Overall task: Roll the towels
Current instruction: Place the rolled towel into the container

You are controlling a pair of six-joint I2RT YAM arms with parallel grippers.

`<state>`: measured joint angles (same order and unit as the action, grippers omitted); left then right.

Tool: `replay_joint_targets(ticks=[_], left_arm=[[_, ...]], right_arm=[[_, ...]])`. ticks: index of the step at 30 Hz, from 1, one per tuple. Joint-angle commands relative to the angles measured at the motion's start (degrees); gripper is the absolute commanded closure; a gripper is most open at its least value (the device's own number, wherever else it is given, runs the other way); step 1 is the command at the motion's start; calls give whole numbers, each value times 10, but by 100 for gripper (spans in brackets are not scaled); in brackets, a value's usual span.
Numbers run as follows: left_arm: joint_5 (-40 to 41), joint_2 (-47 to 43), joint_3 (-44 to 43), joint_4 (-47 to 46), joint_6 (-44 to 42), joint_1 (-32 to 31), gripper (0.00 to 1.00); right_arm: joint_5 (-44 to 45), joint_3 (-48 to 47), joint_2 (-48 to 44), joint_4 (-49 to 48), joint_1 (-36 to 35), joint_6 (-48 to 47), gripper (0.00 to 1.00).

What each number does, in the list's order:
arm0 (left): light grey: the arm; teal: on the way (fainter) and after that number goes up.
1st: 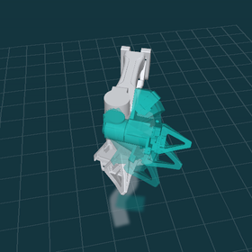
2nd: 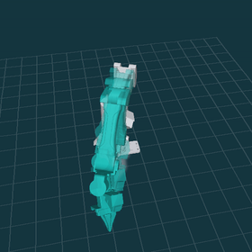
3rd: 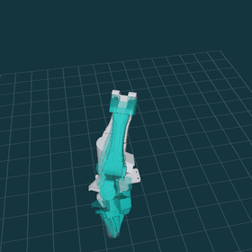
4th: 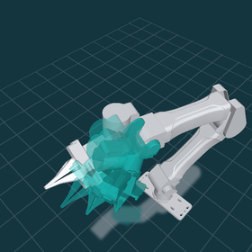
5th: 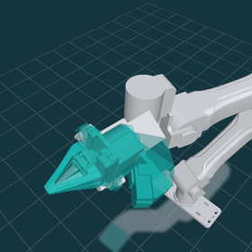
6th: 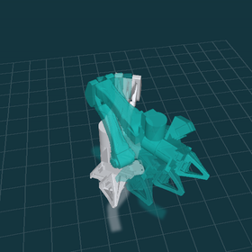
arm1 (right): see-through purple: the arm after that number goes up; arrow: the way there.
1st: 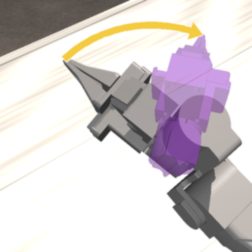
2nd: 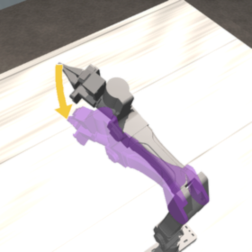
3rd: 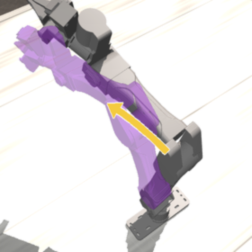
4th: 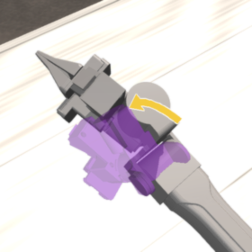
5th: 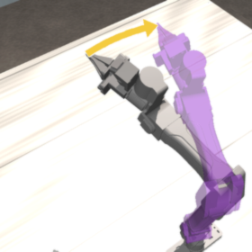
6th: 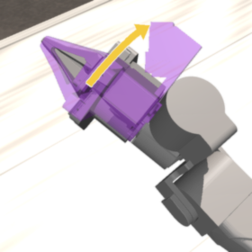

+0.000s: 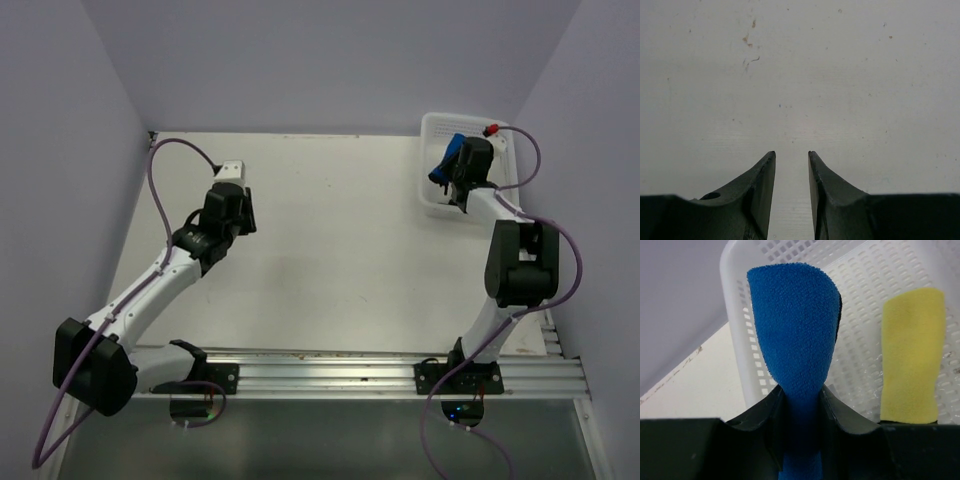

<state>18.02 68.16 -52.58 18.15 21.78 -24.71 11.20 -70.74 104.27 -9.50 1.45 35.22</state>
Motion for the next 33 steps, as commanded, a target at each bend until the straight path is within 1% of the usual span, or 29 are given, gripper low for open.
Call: replay_joint_targets(ticks=[1,5,11,17,20,21,26,28,32,33], left_arm=[[3,7,-8,-9,-13,4,63],[-2,14,-9,-9,-13,4,63],[-9,17,-11,-7,-14,4,63],[-18,20,-14,-7,-14,4,63],[-21,20,-14,-6,-14,5,63],[-22,20,-14,-6,-14,4,63],[-37,26,-16,-8,-14,4,63],[-40,27,-17,-8,-13,4,62],[-42,25,-16,-7,-13,4,62],[-43,24,-16,-7,-13,4,62]], right_arm=[[5,3,-21,-75,17,22,100],[-42,-20,14,-47,41,42,100],[-50,-65,69,17,43,32,100],[-50,-91,109,39,43,22,100],[-43,-113,124,73,43,13,100],[-43,-118,135,80,44,13,97],[-56,-145,166,131,43,6,89],[-56,-149,173,141,44,4,85],[-52,-157,178,161,43,1,75],[-57,-162,179,164,44,1,68]])
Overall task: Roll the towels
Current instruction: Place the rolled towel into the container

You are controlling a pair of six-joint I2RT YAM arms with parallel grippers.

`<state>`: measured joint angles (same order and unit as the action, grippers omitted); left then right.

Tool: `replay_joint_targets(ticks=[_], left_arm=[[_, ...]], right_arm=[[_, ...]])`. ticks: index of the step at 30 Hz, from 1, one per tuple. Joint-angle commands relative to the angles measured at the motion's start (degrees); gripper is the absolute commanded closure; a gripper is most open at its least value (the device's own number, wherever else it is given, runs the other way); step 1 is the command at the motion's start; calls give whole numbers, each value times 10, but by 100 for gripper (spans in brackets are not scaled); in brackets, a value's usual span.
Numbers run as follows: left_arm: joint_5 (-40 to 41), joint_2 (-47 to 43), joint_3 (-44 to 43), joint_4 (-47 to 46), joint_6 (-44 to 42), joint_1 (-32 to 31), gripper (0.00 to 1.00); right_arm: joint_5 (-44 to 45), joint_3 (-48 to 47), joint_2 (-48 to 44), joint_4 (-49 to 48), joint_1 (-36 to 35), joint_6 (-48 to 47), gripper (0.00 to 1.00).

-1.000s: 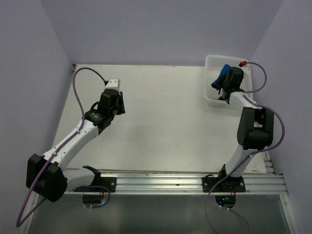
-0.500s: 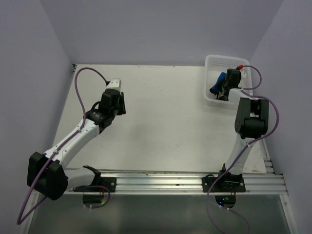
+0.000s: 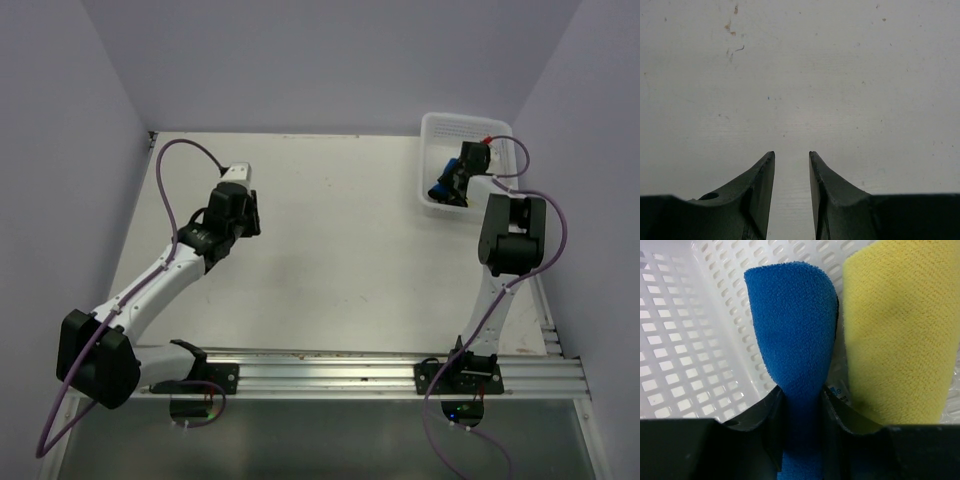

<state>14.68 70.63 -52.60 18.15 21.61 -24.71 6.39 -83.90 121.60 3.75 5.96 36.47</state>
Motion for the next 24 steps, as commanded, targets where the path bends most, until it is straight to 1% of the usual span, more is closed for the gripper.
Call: replay_joint_targets(ticks=[1,2,3,5,8,14,18,24], left_arm=[[-10,-1,-15,-7,-11,5,62],[-11,-1,-15,-7,-11,5,62],[-11,-1,-15,-7,-11,5,62],[-13,-2,-15,-7,-12,5,62],[-18,-1,-15,-8,-11,5,62],[-22,-6,-15,-8,-10,5,61],[-26,-11,-14,-11,-10,5,61],[-31,-11,-14,-9,-13,5,61]], right_arm=[[-10,-30,6,33,-2,-10,64],[-12,-31,4,33,-2,-10,60],[-13,-33,3,33,-2,-10,54],[-16,-39,0,39,-2,-14,47],[-22,-51,-1,44,-2,-23,43],[-27,-77,-10,58,-2,-28,42],[-29,-73,-27,60,-2,-33,42],[-26,-55,-58,61,-2,-37,38]])
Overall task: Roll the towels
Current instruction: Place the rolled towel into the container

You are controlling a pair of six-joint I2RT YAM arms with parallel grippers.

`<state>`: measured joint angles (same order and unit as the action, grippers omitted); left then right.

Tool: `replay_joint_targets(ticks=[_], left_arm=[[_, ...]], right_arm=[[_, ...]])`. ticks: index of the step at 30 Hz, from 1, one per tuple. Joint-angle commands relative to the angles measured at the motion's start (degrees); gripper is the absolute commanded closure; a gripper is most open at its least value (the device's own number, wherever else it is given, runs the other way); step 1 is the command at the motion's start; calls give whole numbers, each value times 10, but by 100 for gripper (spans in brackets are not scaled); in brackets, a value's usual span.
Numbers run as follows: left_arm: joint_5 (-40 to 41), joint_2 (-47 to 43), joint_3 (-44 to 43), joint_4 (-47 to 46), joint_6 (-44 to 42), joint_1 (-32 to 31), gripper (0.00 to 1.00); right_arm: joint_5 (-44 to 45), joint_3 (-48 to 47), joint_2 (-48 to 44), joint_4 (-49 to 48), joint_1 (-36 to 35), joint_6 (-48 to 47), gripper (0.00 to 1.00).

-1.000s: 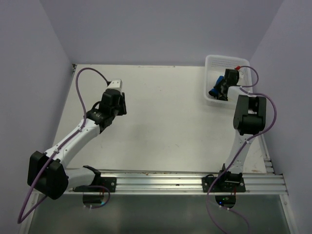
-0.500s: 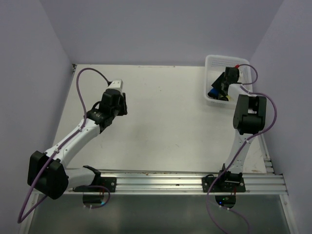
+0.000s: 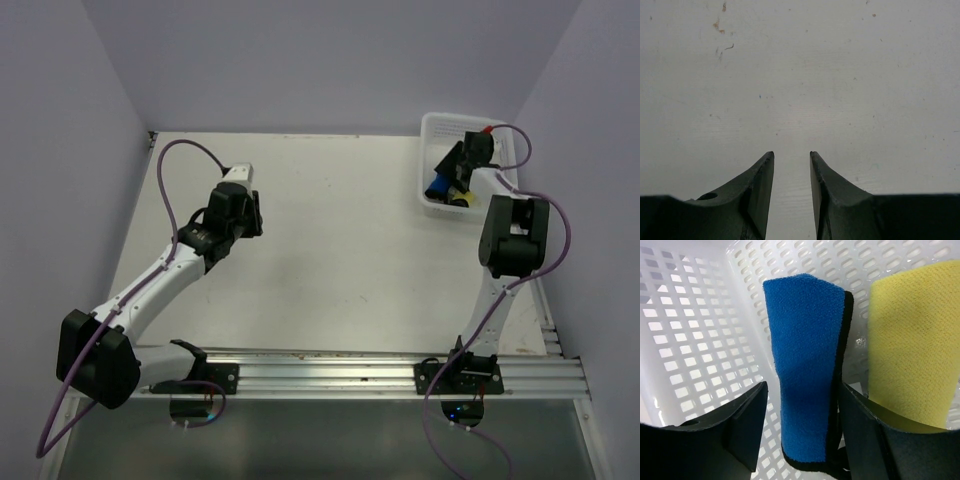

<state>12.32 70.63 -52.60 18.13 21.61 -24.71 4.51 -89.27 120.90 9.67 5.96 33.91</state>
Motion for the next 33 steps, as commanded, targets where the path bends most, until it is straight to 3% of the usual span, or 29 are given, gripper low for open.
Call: replay_joint_targets(ticks=[1,10,13,17,24,27,28,33], left_arm=[[-8,-11,-14,-9,-13,5,61],[-13,-32,-11,-18,-15,5,59],[-2,-45,-7,-24,-19,5,57],[9,-57,-7,-27,-24,4,56],[67,-83,-10,-26,-38,5,47],[91,-98,-5,-27,-41,5,40],[102,-102,-4,-27,-41,5,37],[111,-110,-9,-24,-46,5,23]], right_arm=[[-6,2,-56,3,-1,-11,38],[-85,96,-155,-104,-5,-18,38],[-100,161,-208,-185,-9,-23,35],[-130,186,-244,-202,-27,-45,30],[-83,211,-344,-121,-190,-134,24],[-65,256,-423,-69,-221,-141,13],[-61,283,-462,-57,-226,-143,1],[-36,328,-551,70,-237,-125,1]])
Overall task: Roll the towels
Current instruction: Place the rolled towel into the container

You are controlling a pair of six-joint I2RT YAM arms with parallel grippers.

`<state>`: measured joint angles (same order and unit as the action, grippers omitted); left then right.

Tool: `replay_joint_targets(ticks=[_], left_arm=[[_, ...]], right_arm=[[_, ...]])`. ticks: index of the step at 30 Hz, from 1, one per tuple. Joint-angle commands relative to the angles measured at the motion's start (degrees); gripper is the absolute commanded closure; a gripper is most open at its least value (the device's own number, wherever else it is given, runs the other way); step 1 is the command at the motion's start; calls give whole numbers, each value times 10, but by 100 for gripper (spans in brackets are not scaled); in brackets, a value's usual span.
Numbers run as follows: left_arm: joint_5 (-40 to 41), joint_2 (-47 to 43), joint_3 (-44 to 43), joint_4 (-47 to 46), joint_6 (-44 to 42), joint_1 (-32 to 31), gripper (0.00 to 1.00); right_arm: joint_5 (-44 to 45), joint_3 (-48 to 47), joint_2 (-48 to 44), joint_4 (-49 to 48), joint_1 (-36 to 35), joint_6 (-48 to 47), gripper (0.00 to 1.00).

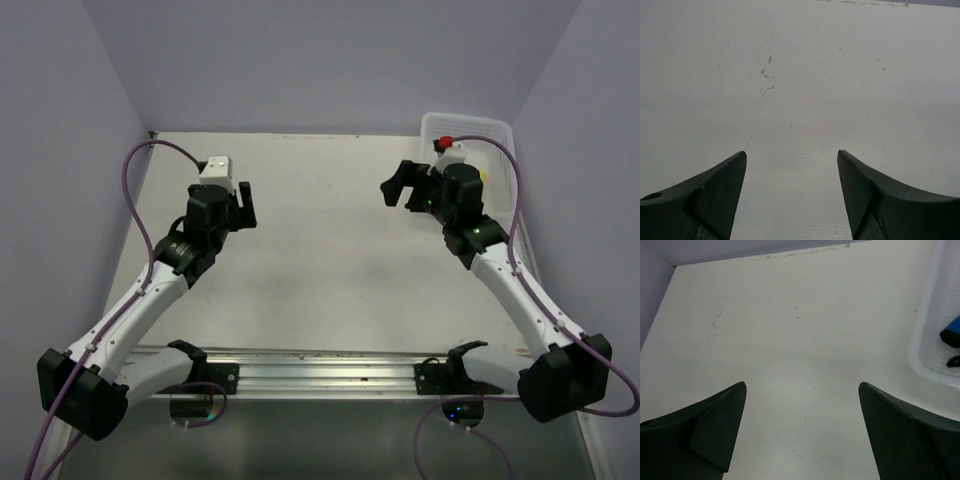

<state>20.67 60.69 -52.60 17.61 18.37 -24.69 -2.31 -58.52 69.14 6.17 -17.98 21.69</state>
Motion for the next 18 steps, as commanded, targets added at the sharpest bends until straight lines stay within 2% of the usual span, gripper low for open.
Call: replay_joint_targets(ticks=[1,2,6,13,18], left_arm=[[37,-11,-9,-18,-15,5,21],[41,-14,-9,-16,-15,5,17],[59,-17,-5,-13,-17,5,11],[83,-10,-5,-6,-16,5,3],[89,-4,-7,-3,-15,5,1]], right_arm=[[49,28,-45,122,1,1,1],[60,30,-55,138,0,0,1],[98,33,-95,206,0,-13,1],[116,46,-103,205,-1,-6,1],[123,49,-95,200,0,0,1]])
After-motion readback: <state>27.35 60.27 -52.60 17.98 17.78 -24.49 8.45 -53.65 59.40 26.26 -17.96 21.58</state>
